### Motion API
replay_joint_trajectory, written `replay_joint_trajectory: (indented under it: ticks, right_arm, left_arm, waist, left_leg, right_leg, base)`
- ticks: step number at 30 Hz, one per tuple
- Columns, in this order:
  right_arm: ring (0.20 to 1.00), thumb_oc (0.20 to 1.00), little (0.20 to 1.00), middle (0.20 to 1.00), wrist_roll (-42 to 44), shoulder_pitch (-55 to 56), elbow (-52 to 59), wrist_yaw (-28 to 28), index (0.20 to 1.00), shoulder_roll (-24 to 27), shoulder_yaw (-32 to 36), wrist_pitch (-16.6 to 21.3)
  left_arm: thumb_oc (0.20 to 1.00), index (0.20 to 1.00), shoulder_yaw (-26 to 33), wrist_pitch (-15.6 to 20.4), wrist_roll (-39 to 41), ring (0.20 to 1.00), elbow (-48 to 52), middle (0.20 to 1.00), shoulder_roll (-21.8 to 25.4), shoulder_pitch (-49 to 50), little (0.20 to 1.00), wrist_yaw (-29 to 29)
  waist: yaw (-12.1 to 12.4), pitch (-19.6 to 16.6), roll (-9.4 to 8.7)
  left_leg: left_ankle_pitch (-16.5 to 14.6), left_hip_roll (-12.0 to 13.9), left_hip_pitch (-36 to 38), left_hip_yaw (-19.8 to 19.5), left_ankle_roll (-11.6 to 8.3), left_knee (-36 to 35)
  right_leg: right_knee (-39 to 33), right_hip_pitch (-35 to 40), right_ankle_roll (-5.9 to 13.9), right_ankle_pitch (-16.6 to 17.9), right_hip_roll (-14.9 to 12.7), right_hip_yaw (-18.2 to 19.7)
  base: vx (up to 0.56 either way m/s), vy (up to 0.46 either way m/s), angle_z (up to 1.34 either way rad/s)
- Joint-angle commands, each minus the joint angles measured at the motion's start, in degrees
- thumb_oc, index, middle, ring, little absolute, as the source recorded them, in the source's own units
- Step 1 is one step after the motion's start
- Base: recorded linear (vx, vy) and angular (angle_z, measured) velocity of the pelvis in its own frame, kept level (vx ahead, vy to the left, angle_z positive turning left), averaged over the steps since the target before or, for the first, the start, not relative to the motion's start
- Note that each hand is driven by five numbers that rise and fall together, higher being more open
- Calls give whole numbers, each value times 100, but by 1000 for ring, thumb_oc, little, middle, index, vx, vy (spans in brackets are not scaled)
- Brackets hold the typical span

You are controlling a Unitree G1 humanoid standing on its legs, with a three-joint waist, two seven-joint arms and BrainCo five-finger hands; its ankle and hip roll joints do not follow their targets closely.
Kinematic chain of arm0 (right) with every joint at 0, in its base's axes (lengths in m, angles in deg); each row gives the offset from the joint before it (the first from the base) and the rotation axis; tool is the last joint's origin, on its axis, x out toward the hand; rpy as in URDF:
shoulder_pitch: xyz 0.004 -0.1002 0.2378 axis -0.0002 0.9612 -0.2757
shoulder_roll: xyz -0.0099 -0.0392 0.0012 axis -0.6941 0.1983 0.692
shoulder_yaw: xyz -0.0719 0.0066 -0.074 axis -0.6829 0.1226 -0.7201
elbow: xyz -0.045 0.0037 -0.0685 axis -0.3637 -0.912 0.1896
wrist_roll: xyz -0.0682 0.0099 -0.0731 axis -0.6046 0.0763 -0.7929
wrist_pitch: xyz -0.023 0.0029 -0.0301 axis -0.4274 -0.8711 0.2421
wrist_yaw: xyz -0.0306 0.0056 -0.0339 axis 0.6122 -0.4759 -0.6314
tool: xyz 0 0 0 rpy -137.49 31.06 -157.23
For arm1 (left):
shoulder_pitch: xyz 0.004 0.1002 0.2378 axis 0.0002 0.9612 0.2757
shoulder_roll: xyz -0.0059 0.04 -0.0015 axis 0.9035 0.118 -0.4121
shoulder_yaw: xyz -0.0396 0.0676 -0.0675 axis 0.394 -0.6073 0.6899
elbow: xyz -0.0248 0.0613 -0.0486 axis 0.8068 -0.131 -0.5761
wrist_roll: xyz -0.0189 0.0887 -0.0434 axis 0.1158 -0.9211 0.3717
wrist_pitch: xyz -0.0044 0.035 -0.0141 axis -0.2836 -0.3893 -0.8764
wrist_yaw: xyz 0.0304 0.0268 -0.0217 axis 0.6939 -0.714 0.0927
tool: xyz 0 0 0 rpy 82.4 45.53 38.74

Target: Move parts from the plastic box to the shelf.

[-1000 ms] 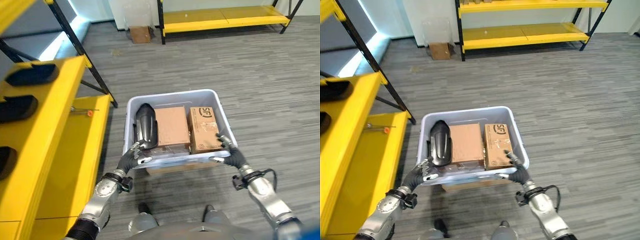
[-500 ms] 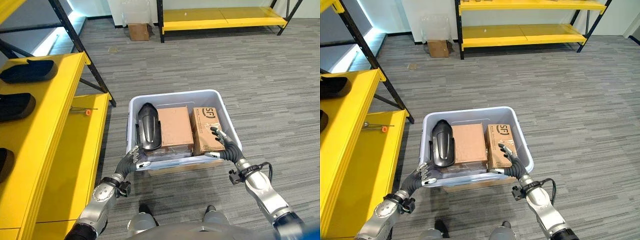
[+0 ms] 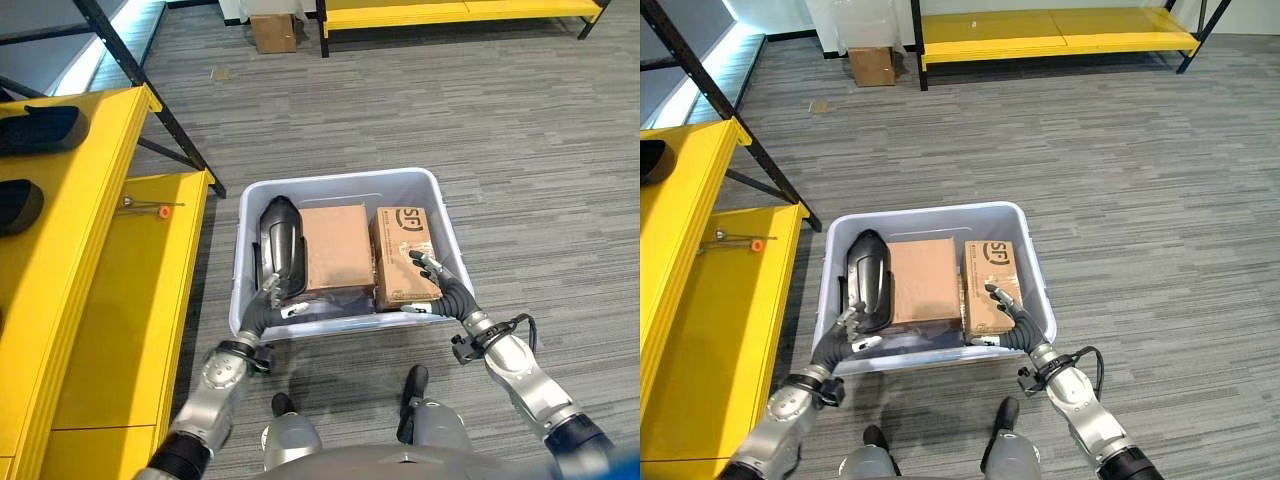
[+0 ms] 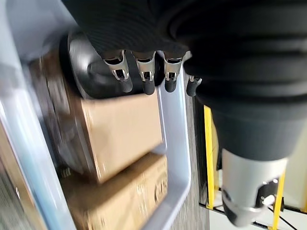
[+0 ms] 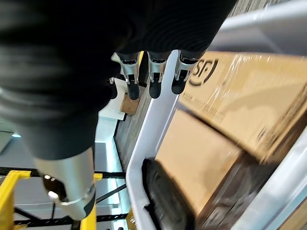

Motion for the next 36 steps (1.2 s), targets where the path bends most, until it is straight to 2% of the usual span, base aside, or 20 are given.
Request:
replay_joint_trajectory:
  ticks: [1, 3, 9, 15, 16, 19, 20, 23, 26, 31, 36]
  right_arm:
    - [1000, 1000, 1000, 1000, 2, -163, 452, 26, 1000, -124, 46, 125]
    - [1000, 1000, 1000, 1000, 2, -152, 505, -3, 1000, -110, 56, 73]
    - [1000, 1000, 1000, 1000, 20, -69, 551, -109, 1000, -188, 145, 81]
    - [1000, 1000, 1000, 1000, -4, -186, 636, -178, 1000, -277, 177, 158]
    - [1000, 1000, 1000, 1000, 18, -297, 645, -268, 1000, -307, 132, 176]
    - [1000, 1000, 1000, 1000, -40, -545, 640, -452, 1000, -385, 49, 222]
    - [1000, 1000, 1000, 1000, -37, -655, 657, -506, 1000, -410, 44, 190]
    - [1000, 1000, 1000, 1000, 23, -884, 747, -596, 1000, -367, 52, 91]
    - [1000, 1000, 1000, 1000, 88, -1019, 806, -516, 1000, -236, 76, 63]
    - [1000, 1000, 1000, 1000, 252, -1212, 864, -559, 1000, -62, 153, -60]
    - [1000, 1000, 1000, 1000, 360, -1315, 793, -580, 1000, 83, 233, -114]
  left_arm:
    - [1000, 1000, 215, 234, 77, 1000, 238, 1000, 302, -363, 1000, 177]
    - [1000, 1000, 249, 235, -25, 1000, 16, 1000, 187, -578, 1000, 555]
    - [1000, 1000, 323, -36, -55, 1000, -404, 1000, -10, -955, 1000, 1314]
    - [1000, 1000, 407, -96, -665, 1000, -997, 1000, -58, -1622, 1000, 3061]
    - [1000, 1000, 502, -66, -683, 1000, -1244, 1000, -115, -1896, 1000, 3570]
    - [1000, 1000, 600, -29, -679, 1000, -1634, 1000, -210, -2361, 1000, 4135]
    - [1000, 1000, 627, -129, -693, 1000, -1755, 1000, -241, -2577, 1000, 4373]
    - [1000, 1000, 613, -336, -549, 1000, -2090, 1000, -262, -2998, 1000, 4572]
    - [1000, 1000, 602, -328, -569, 1000, -2442, 1000, -181, -3408, 1000, 4777]
    - [1000, 1000, 564, -576, -797, 1000, -2911, 1000, 154, -4241, 1000, 4724]
    - [1000, 1000, 486, -681, -1057, 1000, -3174, 1000, 411, -4814, 1000, 4786]
  waist:
    - [-2, -127, -379]
    - [-98, -141, -400]
    - [-256, -103, -446]
    - [-399, 128, -586]
    - [-429, 251, -645]
    - [-473, 456, -748]
    - [-494, 560, -818]
    - [-545, 826, -1019]
    - [-643, 1034, -1193]
    - [-815, 1288, -1367]
    - [-931, 1452, -1406]
  left_leg:
    - [-388, -226, -443, 54, -129, 392]
    - [-397, -106, -433, 116, -175, 495]
    - [-479, -83, -426, 209, -180, 608]
    - [-522, -51, -682, 228, -204, 733]
    - [-535, -18, -844, 204, -220, 785]
    - [-554, 69, -1223, 144, -270, 938]
    - [-572, 124, -1443, 97, -298, 1059]
    - [-612, 298, -1940, 32, -385, 1347]
    - [-643, 516, -2350, 26, -462, 1642]
    - [-660, 758, -2763, 82, -553, 1977]
    - [-646, 868, -3028, 126, -598, 2185]
  right_leg:
    - [349, 260, 509, -353, -573, -274]
    - [418, 273, 447, -423, -541, -289]
    - [545, 184, 457, -482, -500, -186]
    - [688, -116, 493, -547, -447, -20]
    - [728, -267, 505, -566, -428, 23]
    - [829, -611, 525, -576, -407, 59]
    - [885, -782, 533, -581, -395, 80]
    - [1007, -1150, 521, -602, -370, 62]
    - [1127, -1444, 472, -638, -363, 27]
    - [1310, -1882, 459, -634, -394, 7]
    - [1521, -2228, 443, -657, -480, -3]
  base:
    - [87, -61, -16]
    - [107, -33, -2]
    - [60, 14, 0]
    - [-24, 26, -5]
    - [-108, 6, -14]
    - [-175, -36, -6]
    - [-183, -69, 6]
    - [-134, -71, 5]
    - [-61, -37, -8]
    - [-25, -15, -3]
    - [1, 11, -3]
